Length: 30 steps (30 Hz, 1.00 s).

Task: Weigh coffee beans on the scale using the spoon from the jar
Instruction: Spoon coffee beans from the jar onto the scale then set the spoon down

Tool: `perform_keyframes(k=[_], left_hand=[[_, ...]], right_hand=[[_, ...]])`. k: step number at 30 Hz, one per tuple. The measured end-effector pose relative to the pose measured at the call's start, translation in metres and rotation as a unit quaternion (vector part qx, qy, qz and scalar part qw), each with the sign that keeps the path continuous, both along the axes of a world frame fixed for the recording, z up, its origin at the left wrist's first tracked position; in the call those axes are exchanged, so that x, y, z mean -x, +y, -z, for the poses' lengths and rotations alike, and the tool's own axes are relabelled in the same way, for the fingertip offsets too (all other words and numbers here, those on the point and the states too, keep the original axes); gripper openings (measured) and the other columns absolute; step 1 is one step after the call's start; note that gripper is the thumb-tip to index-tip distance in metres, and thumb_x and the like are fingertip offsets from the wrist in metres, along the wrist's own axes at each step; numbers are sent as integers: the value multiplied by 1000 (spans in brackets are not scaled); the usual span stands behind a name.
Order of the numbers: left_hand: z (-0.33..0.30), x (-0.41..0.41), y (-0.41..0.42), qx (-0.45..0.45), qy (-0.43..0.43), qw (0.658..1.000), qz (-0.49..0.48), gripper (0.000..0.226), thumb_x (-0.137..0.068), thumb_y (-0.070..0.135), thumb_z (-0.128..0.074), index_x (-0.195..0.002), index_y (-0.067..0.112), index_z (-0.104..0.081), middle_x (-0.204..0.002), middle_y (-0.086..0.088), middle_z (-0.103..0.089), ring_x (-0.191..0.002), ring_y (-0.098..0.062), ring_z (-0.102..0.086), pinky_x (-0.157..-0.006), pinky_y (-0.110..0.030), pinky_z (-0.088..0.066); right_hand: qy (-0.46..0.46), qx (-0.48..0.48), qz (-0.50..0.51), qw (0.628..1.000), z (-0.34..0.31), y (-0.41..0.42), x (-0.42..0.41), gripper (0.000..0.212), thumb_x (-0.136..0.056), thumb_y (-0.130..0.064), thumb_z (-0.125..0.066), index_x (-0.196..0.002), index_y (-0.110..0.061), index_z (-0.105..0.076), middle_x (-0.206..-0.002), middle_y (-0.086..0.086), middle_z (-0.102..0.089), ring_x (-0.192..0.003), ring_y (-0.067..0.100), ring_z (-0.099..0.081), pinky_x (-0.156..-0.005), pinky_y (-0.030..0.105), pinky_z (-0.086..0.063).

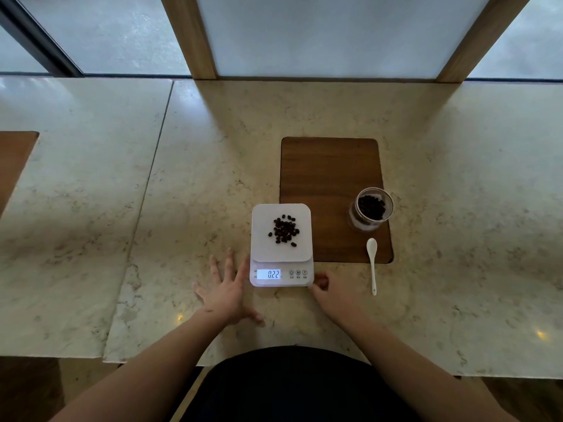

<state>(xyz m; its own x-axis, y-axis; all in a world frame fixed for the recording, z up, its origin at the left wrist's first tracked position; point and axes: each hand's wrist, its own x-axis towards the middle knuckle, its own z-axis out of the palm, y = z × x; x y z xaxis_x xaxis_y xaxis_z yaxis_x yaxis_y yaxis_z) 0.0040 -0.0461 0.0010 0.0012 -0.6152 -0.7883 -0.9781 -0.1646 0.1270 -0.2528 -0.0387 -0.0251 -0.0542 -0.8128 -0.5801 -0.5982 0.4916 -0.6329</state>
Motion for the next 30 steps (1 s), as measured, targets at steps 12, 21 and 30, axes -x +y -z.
perform_keyframes(k=[12,21,30], left_hand=[[7,-2,1,8,16,1000,3,160,-39,86,-79,-129,57,51,-139,11,65,-130,-36,58,-99,-91,3],[8,-1,2,13,13,1000,0,162,-45,83,-81,-132,46,50,-144,8,62,-132,-36,56,-104,-88,2],[10,-6,-2,55,51,997,20,150,-54,103,-52,-144,29,43,-162,-4,40,-143,-38,42,-117,-76,3]], right_hand=[[15,40,-20,999,-7,3,-8,26,-92,-30,-63,-115,-19,-64,-83,-18,-60,-77,1,-60,-69,20,-46],[28,14,-38,999,-8,3,-8,28,-91,-32,-62,-117,-22,-64,-87,-17,-60,-80,1,-60,-69,18,-47],[80,26,-69,994,-19,-15,25,15,-90,-30,-60,-104,-24,-61,-100,-3,-67,-85,6,-60,-78,29,-54]])
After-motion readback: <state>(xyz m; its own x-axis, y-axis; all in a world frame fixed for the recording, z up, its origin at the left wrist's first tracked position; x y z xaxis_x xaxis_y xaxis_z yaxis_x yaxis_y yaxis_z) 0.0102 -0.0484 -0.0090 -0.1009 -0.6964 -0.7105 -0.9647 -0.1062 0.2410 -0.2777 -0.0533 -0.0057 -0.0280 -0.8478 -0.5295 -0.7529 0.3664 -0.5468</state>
